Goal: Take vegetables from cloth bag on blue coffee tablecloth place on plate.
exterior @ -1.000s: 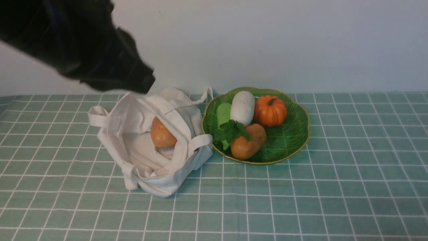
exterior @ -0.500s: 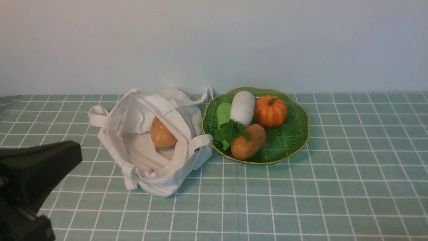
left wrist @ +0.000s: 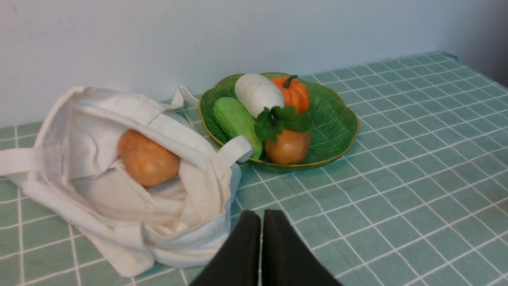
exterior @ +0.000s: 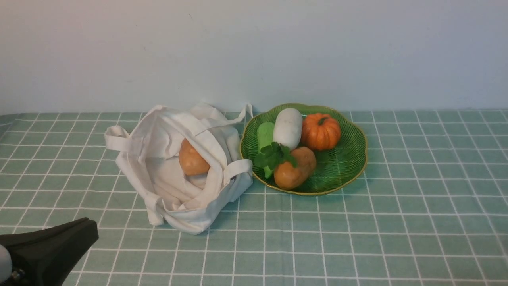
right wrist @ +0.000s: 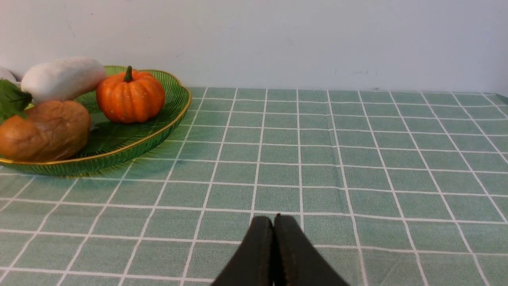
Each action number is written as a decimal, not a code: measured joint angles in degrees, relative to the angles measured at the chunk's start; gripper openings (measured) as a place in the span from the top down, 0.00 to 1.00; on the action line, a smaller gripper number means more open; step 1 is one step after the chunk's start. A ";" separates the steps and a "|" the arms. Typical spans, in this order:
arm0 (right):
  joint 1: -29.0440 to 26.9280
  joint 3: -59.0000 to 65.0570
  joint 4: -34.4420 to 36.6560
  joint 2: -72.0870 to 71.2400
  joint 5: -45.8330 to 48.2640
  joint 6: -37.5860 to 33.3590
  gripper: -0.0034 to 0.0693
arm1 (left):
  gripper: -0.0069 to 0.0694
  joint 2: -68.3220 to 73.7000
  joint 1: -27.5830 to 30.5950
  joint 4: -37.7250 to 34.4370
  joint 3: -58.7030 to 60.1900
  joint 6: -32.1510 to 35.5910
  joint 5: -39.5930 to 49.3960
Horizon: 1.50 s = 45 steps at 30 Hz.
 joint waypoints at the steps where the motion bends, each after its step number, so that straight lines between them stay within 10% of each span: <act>1: 0.00 0.00 0.00 0.00 0.00 0.00 0.98 | 0.92 0.00 0.00 0.14 0.09 0.00 0.00; 20: 0.00 0.00 0.00 0.00 0.00 0.00 0.98 | 0.92 -23.13 29.40 8.89 22.96 -0.86 1.51; 45: 0.00 0.00 0.00 0.00 0.00 0.00 0.98 | 0.92 -23.13 23.20 8.84 23.02 -1.07 2.26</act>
